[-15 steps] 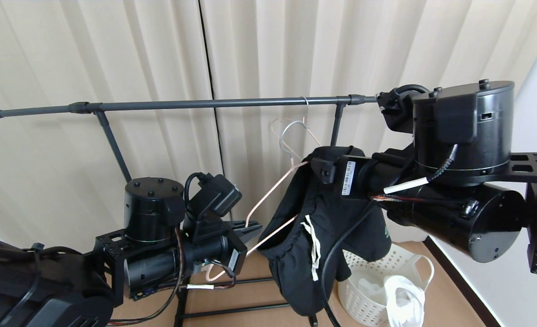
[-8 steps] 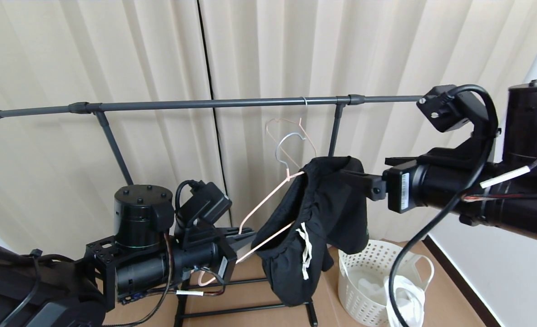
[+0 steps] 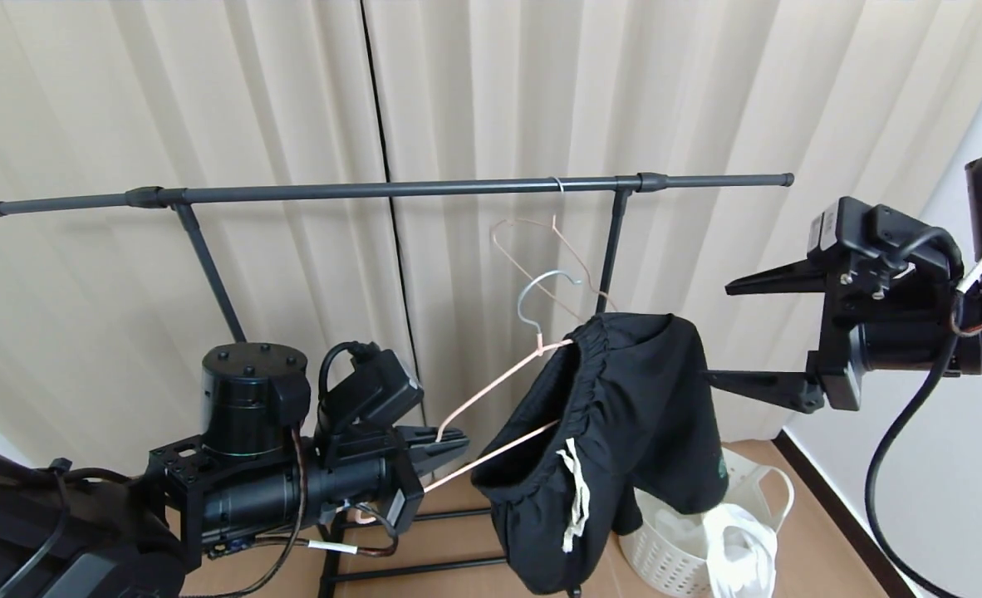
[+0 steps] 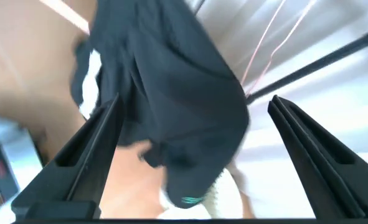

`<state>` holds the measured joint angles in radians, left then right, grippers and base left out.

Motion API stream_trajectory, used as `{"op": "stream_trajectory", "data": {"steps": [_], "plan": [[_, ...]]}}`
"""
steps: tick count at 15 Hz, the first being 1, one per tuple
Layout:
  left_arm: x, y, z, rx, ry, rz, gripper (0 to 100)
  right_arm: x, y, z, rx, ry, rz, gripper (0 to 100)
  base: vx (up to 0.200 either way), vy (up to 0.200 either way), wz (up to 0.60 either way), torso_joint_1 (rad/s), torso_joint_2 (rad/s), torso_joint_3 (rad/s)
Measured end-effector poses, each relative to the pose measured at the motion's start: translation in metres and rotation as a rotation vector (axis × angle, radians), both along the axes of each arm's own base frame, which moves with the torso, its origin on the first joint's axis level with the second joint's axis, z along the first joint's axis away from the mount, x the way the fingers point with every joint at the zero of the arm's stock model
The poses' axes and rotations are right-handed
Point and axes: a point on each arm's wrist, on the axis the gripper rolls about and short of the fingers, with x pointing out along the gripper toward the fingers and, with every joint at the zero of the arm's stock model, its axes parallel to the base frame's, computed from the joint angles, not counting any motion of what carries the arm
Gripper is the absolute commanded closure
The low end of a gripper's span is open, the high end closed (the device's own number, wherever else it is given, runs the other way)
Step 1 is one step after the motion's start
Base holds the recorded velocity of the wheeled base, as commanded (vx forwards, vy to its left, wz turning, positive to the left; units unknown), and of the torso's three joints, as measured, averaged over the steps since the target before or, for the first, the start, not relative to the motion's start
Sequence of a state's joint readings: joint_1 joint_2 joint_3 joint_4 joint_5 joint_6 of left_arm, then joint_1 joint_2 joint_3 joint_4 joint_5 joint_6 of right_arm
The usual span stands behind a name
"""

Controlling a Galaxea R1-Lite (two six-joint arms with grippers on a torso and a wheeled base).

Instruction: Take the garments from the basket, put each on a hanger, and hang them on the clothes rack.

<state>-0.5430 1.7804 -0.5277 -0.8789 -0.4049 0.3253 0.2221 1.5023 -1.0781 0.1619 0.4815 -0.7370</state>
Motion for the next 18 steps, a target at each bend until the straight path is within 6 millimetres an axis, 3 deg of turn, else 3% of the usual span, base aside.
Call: {"op": "stream_trajectory", "data": {"steps": [5,9,18], "plan": [[-0.006,0.001,-0.005,0.032,-0.026,-0.078,100,0.025,-0.012,0.013,-0.134,0.167,0.166,0,0.000,0.000,0.00,0.000,0.00,0.000],[-0.009,-0.002,-0.004,0.030,-0.027,-0.093,100,0.037,0.011,0.009,-0.145,0.191,0.253,0,0.000,0.000,0.00,0.000,0.00,0.000],[-0.012,-0.009,-0.004,0.027,-0.030,-0.119,100,0.043,0.055,-0.008,-0.134,0.234,0.396,0,0.000,0.000,0.00,0.000,0.00,0.000]]}}
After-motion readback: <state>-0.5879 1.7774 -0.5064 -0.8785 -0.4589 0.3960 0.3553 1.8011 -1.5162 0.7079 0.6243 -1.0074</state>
